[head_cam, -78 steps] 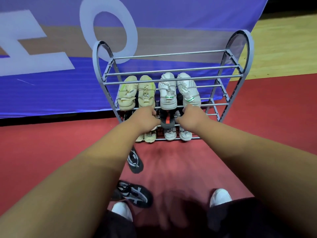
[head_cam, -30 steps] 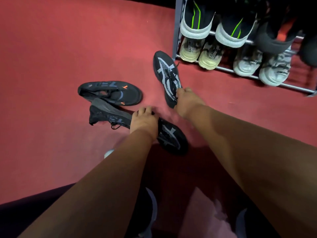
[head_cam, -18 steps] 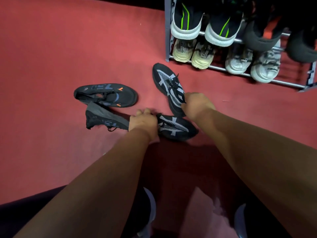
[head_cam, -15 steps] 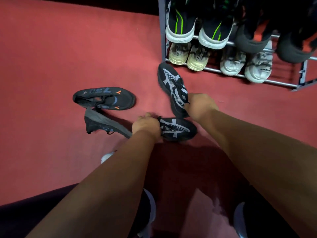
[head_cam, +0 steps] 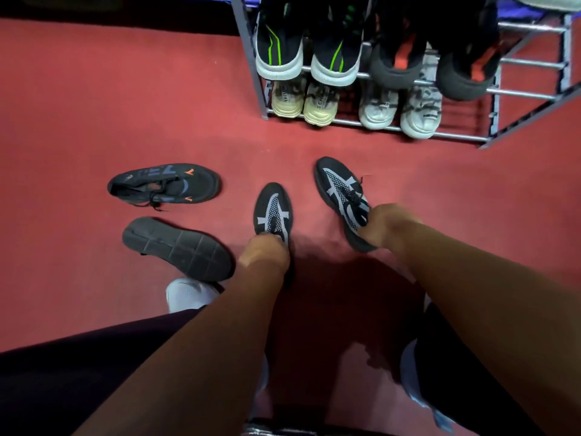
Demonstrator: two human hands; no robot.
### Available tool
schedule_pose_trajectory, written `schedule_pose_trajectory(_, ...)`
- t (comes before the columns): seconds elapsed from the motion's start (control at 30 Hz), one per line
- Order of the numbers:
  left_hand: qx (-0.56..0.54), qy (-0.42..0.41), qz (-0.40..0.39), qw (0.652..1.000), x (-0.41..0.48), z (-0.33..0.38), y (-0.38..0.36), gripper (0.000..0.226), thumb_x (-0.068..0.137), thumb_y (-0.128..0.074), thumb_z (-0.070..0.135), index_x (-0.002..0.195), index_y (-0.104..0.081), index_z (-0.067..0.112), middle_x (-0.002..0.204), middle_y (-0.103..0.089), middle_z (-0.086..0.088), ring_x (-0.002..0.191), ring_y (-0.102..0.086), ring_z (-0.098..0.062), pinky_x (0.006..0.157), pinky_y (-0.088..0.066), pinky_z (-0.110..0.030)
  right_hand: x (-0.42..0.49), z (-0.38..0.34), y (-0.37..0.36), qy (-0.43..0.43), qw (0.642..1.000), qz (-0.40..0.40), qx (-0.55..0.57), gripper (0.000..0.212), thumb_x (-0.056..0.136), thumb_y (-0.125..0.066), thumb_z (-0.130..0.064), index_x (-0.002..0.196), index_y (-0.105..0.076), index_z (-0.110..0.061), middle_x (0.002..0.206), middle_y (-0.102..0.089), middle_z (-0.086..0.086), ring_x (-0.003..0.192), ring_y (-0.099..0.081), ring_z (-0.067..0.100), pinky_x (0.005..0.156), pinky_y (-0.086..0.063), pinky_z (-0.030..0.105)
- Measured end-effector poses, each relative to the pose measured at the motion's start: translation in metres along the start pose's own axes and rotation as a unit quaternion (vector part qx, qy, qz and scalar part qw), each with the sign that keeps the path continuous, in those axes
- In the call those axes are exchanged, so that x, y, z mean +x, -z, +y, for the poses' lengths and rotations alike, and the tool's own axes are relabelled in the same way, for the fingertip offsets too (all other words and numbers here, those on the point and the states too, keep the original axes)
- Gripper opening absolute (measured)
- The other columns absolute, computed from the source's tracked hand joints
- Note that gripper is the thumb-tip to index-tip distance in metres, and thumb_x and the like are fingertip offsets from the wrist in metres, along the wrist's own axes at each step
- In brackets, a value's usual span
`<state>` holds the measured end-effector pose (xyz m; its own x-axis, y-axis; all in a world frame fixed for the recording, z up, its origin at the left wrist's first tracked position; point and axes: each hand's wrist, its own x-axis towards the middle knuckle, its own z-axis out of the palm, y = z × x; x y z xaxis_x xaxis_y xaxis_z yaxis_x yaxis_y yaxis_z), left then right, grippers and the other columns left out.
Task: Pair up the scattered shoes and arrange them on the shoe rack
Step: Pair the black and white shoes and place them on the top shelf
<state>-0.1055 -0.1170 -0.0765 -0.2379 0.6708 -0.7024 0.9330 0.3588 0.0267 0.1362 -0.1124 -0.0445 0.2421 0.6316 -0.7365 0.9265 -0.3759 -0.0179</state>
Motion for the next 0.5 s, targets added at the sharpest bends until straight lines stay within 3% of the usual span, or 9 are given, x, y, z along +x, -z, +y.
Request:
schedule_pose_trajectory(0.07, -0.01, 0.017, 0.033, 0.999, -0.006, 0.0, -0.006, 0.059, 0.091, -0.052, 0.065, 0.119, -0.051, 0.013, 0.12, -0.067, -0.011, 0.112, -0.066, -0.034, 0.085, -0.047, -0.04, -0.002, 0.001, -0.011, 0.002, 0.999, 0.021, 0.039, 0.07, 0.077, -0.05, -0.066, 0.126, -0.062, -0.017, 0.114, -0.062, 0.013, 0.103, -0.064, 0.036, 0.09, -0.055, 0.04)
schedule_pose_trajectory(0.17, -0.056, 0.051, 0.043, 0.996, -0.01, -0.002, -0.015, 0.091, 0.065, -0.074, 0.077, 0.118, -0.036, 0.015, 0.12, -0.058, -0.011, 0.113, -0.064, -0.035, 0.09, -0.052, -0.043, 0.001, -0.004, -0.024, -0.011, 0.993, 0.075, 0.086, 0.078, 0.077, -0.07, -0.058, 0.136, -0.039, -0.015, 0.128, -0.047, 0.011, 0.117, -0.056, 0.038, 0.095, -0.051, 0.048)
schedule_pose_trajectory(0.3, -0.122, 0.034, -0.002, 0.992, -0.003, -0.002, -0.028, 0.108, 0.058, -0.092, 0.056, 0.132, -0.028, 0.01, 0.127, -0.05, -0.012, 0.118, -0.06, -0.035, 0.098, -0.053, -0.048, 0.008, -0.013, -0.043, -0.02, 0.995, 0.076, 0.065, 0.095, 0.083, -0.071, -0.057, 0.147, -0.024, -0.005, 0.141, -0.041, 0.014, 0.129, -0.048, 0.037, 0.1, -0.046, 0.049)
schedule_pose_trajectory(0.43, -0.073, 0.022, 0.017, 0.997, 0.003, 0.0, -0.037, 0.122, 0.063, -0.091, 0.047, 0.148, -0.016, 0.001, 0.133, -0.043, -0.017, 0.119, -0.057, -0.036, 0.098, -0.052, -0.045, 0.017, -0.012, -0.056, -0.031, 0.994, 0.084, 0.059, 0.101, 0.088, -0.073, -0.046, 0.155, -0.013, 0.0, 0.149, -0.036, 0.017, 0.134, -0.044, 0.038, 0.104, -0.044, 0.049)
schedule_pose_trajectory(0.5, -0.069, 0.019, 0.027, 0.997, 0.004, 0.001, -0.038, 0.117, 0.066, -0.087, 0.046, 0.148, -0.017, 0.0, 0.131, -0.043, -0.018, 0.117, -0.057, -0.037, 0.096, -0.052, -0.043, 0.021, -0.011, -0.058, -0.03, 0.994, 0.077, 0.067, 0.108, 0.084, -0.078, -0.049, 0.155, -0.013, 0.0, 0.151, -0.033, 0.018, 0.135, -0.043, 0.039, 0.105, -0.044, 0.05)
